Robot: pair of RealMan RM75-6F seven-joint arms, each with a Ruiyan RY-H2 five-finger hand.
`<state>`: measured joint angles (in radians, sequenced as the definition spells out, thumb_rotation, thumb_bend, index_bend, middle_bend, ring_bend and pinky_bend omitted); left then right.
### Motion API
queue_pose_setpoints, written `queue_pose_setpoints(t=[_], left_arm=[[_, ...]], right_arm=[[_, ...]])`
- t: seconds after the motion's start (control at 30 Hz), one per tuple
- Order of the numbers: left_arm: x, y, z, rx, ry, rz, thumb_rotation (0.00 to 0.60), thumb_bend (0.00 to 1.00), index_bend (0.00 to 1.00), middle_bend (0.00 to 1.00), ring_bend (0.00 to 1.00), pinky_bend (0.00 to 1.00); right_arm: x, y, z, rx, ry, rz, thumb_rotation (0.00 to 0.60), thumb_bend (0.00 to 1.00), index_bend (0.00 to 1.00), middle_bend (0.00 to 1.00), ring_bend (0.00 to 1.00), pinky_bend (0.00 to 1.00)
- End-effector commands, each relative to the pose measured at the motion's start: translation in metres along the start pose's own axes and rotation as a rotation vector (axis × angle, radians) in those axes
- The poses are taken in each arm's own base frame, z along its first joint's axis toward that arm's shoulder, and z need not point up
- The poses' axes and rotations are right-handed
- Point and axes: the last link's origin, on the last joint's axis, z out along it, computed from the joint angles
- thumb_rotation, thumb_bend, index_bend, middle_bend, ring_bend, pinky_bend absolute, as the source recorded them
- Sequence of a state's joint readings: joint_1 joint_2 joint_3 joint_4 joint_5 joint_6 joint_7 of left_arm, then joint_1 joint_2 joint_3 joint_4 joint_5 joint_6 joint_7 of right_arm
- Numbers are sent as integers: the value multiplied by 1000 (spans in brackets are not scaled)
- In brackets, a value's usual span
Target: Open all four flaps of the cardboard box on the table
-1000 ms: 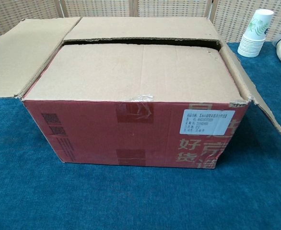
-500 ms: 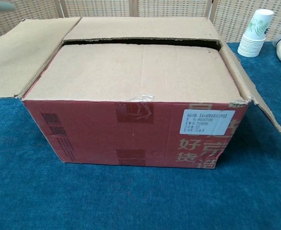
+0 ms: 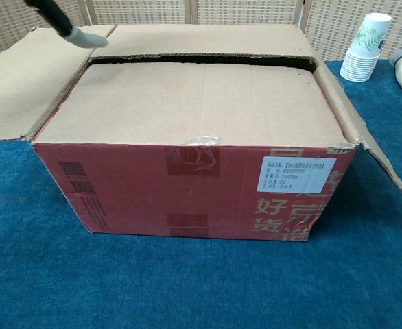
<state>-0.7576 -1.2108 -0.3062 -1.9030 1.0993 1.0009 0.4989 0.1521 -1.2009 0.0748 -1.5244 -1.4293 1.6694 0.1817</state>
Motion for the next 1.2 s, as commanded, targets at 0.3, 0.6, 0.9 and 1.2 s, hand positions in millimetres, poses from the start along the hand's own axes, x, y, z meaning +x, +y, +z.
queue_pose_setpoints(t=[0.3,0.6,0.9,1.2], left_arm=[[-26,29,34,-15,-14,30,600,1,43,0,0,0],[-36,38,49,2,19,52,600,1,48,0,0,0],[-40,42,65,13,52,63,600,1,53,0,0,0],[-15,37,80,23,164,99,600,2,62,0,0,0]], right_arm=[[0,4,0,-4,-8,62,600,0,0,0,0,0],[-1,6,3,1,-13,97,600,0,0,0,0,0],[-5,3,2,26,-35,111,600,0,0,0,0,0],[-7,0,2,35,-52,122,600,0,0,0,0,0]])
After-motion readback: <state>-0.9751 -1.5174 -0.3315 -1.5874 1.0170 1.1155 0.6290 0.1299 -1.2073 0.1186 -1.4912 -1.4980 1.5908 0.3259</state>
